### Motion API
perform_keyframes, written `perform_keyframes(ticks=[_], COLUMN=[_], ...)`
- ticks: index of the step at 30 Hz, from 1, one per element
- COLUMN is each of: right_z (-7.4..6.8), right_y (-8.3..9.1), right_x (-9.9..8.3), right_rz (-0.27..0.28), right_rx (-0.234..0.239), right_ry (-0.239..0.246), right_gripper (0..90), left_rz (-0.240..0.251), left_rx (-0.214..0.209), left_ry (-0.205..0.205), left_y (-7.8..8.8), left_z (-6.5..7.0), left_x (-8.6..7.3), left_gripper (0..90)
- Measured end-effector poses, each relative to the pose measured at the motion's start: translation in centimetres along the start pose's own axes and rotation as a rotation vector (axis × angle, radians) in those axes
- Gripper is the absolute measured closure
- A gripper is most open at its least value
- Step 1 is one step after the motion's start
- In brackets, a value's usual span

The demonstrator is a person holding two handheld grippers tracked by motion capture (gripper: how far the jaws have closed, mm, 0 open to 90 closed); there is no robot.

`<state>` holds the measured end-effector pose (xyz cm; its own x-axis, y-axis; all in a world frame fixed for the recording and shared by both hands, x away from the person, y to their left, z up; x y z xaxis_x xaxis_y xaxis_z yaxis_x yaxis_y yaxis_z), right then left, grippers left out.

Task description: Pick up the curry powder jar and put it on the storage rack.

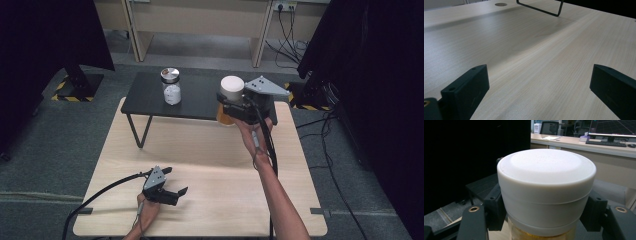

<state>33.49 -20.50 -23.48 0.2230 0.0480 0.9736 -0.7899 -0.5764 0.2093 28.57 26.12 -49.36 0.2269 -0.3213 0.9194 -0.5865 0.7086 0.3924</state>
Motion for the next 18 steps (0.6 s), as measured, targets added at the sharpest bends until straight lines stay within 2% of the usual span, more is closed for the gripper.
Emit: perform_keyframes(ticks=[8, 18], right_z=[1.0, 1.6], right_y=[-2.2, -4.4], right_x=[0.9, 1.1], right_rz=[-0.011, -0.030], right_rx=[-0.025, -0.052], right_ry=[-0.044, -0.070], right_gripper=[34.5, 34.4], left_rz=[0.000, 0.001], left_rx=[-0.002, -0.003], left_ry=[0.002, 0.004], left_y=[0.0, 0.0], left_z=[0.0, -0.1], left_x=[0.0, 0.0], left_gripper=[1.4, 1.4])
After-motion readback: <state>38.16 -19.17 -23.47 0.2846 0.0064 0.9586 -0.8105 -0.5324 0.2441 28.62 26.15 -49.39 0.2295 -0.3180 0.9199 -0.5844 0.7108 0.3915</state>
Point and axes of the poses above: each handheld gripper's, and its own axes: y roughly backward along the jaws, x roughly out of its top, z roughly to its right, the point moved 1 cm from there along -y, roughly forward along the jaws, and after that the axes turned 5 degrees about -y, right-handed, at the moved point
